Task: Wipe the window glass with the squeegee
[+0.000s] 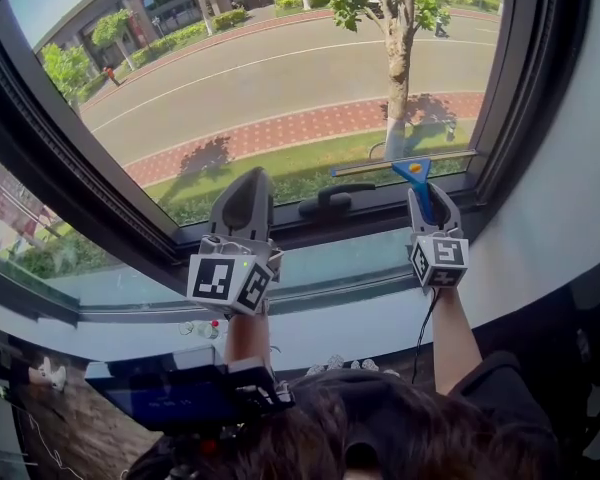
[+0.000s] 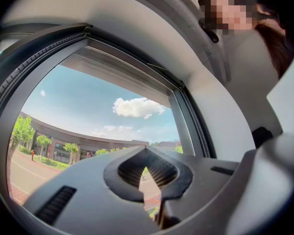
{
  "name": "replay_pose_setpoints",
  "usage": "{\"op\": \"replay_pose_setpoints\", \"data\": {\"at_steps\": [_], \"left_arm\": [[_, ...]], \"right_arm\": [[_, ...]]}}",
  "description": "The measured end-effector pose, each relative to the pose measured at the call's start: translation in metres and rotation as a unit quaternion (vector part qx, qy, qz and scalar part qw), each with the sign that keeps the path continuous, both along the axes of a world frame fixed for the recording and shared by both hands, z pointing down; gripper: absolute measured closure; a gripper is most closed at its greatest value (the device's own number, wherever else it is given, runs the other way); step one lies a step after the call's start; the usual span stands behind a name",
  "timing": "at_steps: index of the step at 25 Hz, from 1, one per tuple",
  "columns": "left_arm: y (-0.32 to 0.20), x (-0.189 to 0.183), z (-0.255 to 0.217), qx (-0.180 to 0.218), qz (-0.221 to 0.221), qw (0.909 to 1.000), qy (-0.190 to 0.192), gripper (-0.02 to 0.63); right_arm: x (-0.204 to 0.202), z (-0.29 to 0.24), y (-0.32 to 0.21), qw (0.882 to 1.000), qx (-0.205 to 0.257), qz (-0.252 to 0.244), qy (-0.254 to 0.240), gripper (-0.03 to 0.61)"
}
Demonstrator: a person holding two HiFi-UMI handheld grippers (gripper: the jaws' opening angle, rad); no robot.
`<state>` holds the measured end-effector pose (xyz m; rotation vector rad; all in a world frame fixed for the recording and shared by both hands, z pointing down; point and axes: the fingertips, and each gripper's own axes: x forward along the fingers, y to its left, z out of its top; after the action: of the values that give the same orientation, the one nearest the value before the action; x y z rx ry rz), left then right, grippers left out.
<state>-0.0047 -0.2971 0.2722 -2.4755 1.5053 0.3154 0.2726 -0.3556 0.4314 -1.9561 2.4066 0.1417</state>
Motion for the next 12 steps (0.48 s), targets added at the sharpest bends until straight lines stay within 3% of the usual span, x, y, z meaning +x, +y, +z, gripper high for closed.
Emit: {"op": "replay_pose_setpoints", "data": {"at_steps": [12], "left_arm": [[-0.004,-0.001,0.004,0.0,-0.008,0.9999,-0.006,0.612]], "right_arm": [[0.001,0.023,-0.007,1.0,-0.016,-0.004,0.003,0.436]]}}
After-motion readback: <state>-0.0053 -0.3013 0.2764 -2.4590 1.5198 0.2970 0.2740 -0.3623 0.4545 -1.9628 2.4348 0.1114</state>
